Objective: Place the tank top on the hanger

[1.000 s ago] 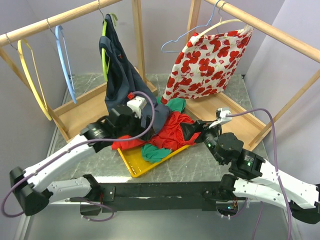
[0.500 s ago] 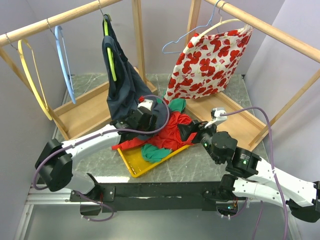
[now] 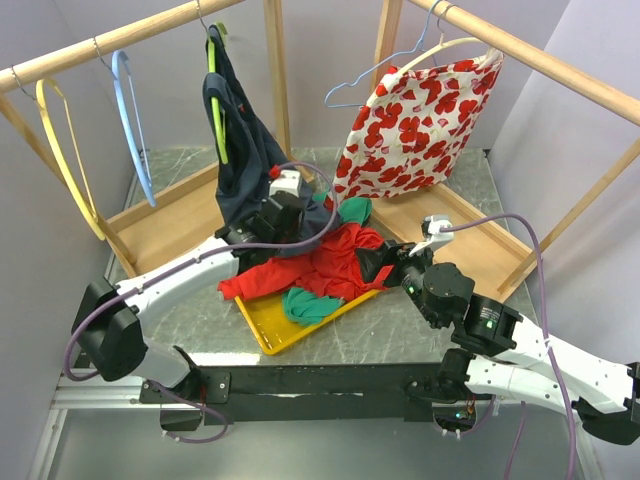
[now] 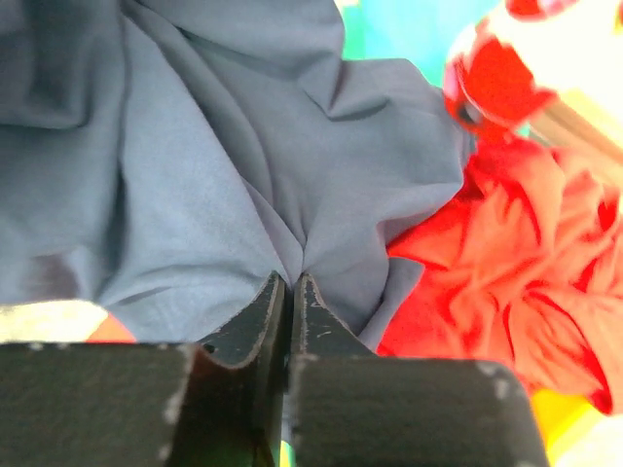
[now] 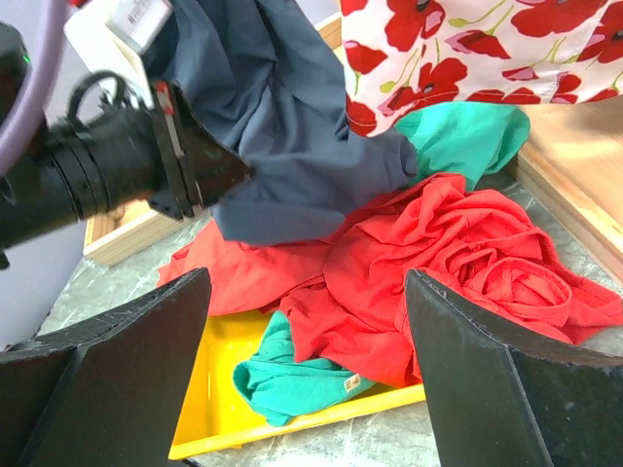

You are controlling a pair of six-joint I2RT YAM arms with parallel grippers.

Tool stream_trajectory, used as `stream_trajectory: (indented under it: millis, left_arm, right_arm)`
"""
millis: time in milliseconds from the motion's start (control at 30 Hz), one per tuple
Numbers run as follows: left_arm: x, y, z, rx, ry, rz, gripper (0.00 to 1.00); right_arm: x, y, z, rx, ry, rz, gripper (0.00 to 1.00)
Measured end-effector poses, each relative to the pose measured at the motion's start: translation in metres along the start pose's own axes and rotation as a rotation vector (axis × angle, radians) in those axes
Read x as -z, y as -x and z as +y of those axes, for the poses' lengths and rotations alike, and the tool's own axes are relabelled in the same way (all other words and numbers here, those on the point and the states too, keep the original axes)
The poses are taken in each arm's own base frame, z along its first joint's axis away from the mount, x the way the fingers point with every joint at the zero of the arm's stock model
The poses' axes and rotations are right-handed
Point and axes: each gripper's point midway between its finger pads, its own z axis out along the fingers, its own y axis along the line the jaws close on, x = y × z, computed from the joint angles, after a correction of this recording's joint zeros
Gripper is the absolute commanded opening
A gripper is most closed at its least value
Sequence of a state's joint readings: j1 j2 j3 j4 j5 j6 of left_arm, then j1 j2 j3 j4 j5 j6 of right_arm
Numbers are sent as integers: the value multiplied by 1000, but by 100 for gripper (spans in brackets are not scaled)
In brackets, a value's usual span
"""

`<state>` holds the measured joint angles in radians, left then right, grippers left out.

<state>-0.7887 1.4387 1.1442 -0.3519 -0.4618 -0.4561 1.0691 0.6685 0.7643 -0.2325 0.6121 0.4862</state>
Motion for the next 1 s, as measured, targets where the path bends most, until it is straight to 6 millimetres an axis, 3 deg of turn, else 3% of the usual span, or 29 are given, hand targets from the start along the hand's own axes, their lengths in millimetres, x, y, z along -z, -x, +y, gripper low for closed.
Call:
stream_trajectory:
  millis: [167,367,533,633,867,1000]
  left_arm:
    - [1,23,22,67,48,-56,1]
    - [13,85,61,231,119,-259,1]
    - [12,126,72,275,167,-434,1]
    - [-6,135,79,261,218,-491,1]
    - [-81,113,104,129,417,-437,1]
    - [-115,117,108,84,484,-410,1]
  right_arm:
    - [1,1,1,-3,4,-2,88]
    - [-3,-2,2,6,1,5,88]
    - [-9,-11,1,34,-14,30,88]
    - [-11,-14,1,43,-19,37,88]
    - [-13,-16,-1,49,-33,38,89]
    - [-15,-18,-2,61,-43,44,89]
